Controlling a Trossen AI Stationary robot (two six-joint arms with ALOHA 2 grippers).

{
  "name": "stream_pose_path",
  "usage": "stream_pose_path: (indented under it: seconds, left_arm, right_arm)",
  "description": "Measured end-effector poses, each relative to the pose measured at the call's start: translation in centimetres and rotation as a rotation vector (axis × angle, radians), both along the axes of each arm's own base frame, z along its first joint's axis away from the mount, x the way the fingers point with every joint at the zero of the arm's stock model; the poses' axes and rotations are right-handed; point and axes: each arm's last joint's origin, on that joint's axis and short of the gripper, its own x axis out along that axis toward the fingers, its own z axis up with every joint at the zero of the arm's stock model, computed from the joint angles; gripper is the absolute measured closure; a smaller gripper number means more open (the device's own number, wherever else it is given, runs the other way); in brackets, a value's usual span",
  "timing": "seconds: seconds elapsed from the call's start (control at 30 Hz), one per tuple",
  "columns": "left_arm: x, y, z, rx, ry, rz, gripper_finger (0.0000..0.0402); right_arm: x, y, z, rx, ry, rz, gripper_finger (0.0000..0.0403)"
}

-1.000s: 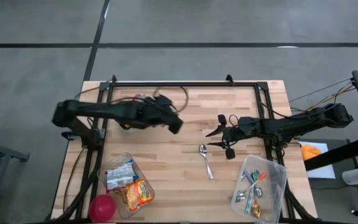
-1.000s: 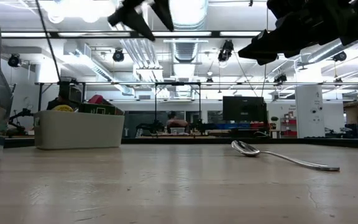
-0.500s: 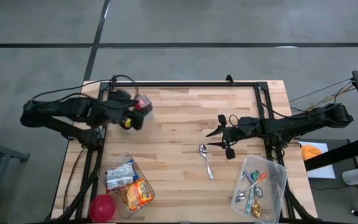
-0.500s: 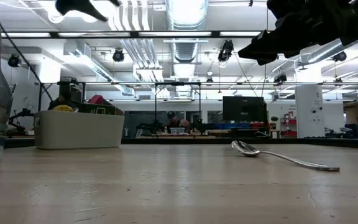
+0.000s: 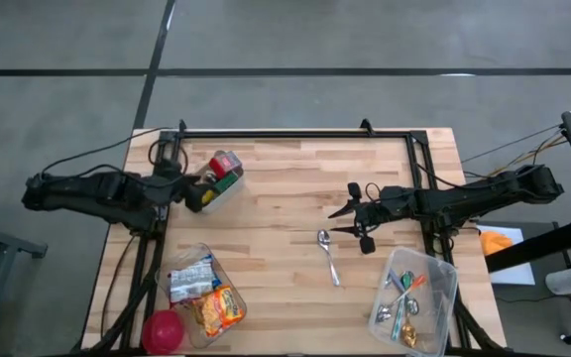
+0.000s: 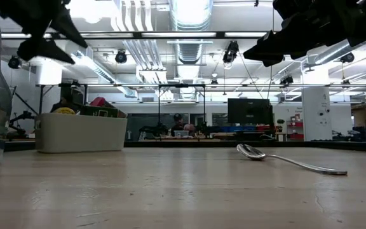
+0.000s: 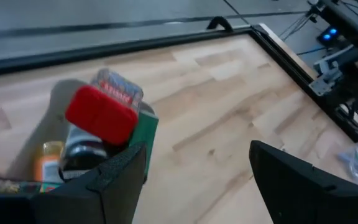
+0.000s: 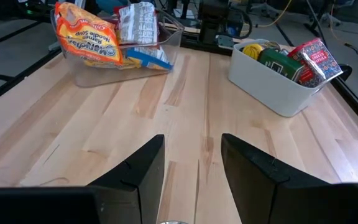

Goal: Pick & Place Food Item
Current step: Put the silver spoon into the white bin

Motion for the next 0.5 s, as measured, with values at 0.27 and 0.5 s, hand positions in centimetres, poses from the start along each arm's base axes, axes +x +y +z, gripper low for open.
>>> stream_pose_path:
  seconds: [0.27,0.5]
  left_arm:
    - [0.8,-0.4,-3.8,0.094,-0.099,-0.220,0.0116]
    - [1.5,-1.2,-4.2,0.315,-0.223,-0.573,0.0116]
  right_arm:
    - [0.0,0.0,0.0,0.000,0.000,0.000,0.0246]
    - [0.0,0.0,0.0,0.000,0.000,0.000,0.0246]
